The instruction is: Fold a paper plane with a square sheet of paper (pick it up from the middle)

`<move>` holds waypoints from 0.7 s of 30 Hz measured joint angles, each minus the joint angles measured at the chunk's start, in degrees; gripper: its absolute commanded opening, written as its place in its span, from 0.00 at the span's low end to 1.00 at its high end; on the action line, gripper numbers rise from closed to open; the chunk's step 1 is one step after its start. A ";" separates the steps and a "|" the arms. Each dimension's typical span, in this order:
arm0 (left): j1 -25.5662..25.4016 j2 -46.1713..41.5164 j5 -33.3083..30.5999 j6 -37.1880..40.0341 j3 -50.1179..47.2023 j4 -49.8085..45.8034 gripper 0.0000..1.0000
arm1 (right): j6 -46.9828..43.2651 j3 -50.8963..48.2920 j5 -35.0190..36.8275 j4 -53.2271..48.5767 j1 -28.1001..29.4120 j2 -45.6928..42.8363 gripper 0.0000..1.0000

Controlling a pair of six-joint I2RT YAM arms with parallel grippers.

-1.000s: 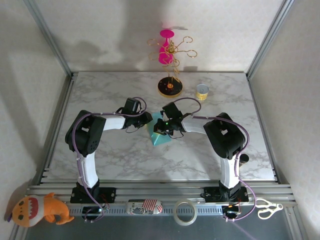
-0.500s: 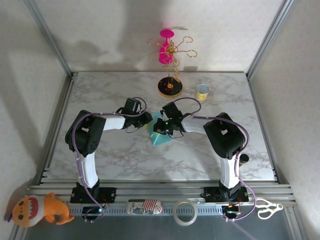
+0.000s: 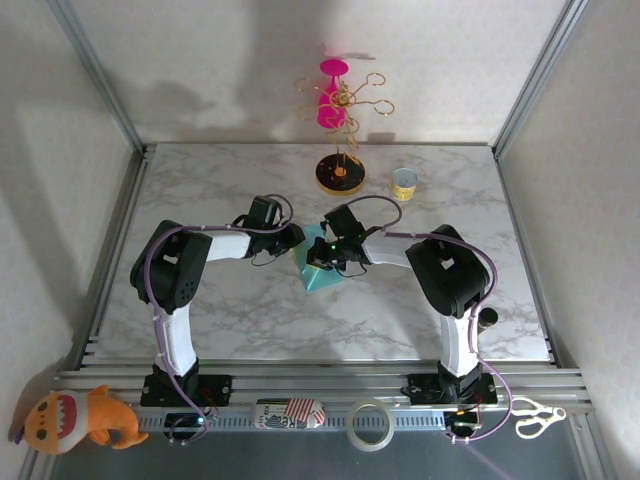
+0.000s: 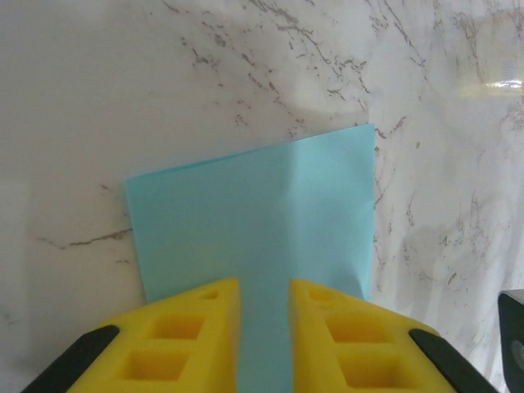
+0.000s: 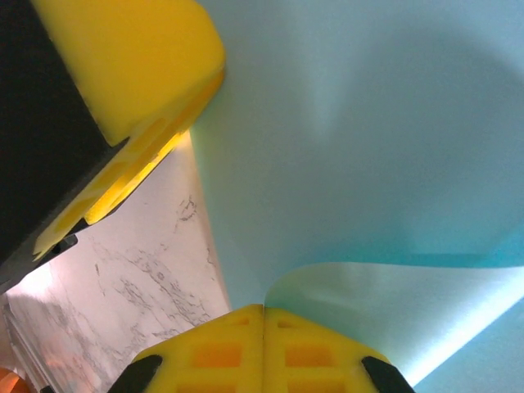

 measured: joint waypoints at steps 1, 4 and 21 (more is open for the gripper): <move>0.02 0.00 0.00 0.00 0.00 0.02 0.23 | 0.00 0.00 0.00 0.00 0.00 0.11 0.00; 0.02 0.00 0.00 0.00 0.00 0.02 0.23 | 0.02 0.02 0.00 -0.02 0.00 0.52 0.00; 0.02 0.00 0.00 0.00 -0.11 0.17 0.23 | 1.09 0.11 -0.39 0.39 0.00 0.94 0.00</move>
